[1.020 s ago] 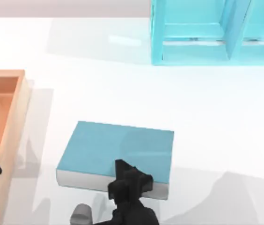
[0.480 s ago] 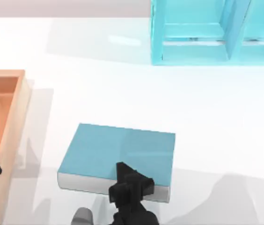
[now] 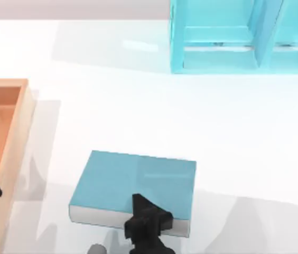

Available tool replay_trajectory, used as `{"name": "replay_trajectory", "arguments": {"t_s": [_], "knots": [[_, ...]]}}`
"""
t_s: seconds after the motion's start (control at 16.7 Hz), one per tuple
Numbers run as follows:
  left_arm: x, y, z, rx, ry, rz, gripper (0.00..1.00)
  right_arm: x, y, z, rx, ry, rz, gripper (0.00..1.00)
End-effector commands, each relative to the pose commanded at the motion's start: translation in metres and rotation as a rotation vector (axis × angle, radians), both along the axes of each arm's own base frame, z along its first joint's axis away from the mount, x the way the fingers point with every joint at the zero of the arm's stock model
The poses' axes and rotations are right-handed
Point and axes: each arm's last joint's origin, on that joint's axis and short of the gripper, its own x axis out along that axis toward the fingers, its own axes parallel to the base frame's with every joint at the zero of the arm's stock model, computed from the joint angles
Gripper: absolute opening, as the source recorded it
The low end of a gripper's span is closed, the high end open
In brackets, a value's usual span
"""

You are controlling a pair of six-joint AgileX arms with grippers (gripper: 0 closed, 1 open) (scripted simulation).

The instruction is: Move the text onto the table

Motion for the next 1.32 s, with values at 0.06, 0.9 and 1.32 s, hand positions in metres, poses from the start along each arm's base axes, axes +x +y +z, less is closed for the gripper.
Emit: {"name": "replay_trajectory", "arguments": {"t_s": [0.06,0.9,1.32], "knots": [[0.0,0.0,0.0,0.0,0.0,0.0,1.0,0.0002,0.0,-0.0009,0.003,0.0,-0.001,0.0],[0.0,0.0,0.0,0.0,0.0,0.0,1.0,0.0002,0.0,-0.0009,0.003,0.0,-0.001,0.83],[0.0,0.0,0.0,0.0,0.0,0.0,1.0,0.0002,0.0,-0.0009,0.003,0.0,-0.001,1.0]]}}
